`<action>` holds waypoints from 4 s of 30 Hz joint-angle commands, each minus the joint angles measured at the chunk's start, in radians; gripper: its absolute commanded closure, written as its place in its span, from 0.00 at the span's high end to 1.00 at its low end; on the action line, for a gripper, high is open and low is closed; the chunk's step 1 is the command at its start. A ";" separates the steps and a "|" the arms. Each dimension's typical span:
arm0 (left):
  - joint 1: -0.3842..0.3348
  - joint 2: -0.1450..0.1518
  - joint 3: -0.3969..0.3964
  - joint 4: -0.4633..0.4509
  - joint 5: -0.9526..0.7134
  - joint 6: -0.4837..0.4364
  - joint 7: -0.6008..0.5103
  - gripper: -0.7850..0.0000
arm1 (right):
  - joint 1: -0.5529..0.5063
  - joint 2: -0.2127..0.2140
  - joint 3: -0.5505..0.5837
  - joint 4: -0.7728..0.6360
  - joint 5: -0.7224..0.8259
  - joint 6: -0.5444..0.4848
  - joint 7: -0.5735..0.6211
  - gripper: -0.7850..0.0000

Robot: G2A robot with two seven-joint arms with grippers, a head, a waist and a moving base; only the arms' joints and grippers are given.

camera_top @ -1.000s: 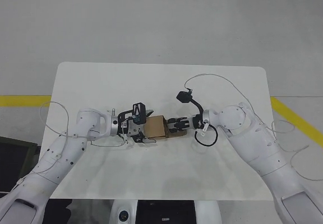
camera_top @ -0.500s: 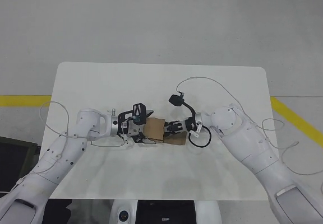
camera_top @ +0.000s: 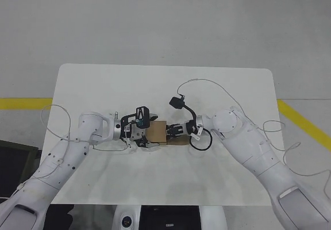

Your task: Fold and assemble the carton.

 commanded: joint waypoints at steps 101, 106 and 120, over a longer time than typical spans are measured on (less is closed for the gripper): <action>0.029 -0.008 -0.043 -0.021 0.039 0.000 -0.006 1.00 | -0.340 0.165 0.294 -0.395 -0.177 0.268 -0.078 0.25; 0.030 -0.009 -0.042 -0.022 0.042 0.000 -0.007 1.00 | -0.328 0.169 0.311 -0.445 -0.182 0.270 -0.063 0.27; 0.032 -0.011 -0.044 -0.025 0.053 0.000 -0.005 1.00 | -0.194 0.143 0.226 -0.373 -0.208 0.291 -0.047 0.30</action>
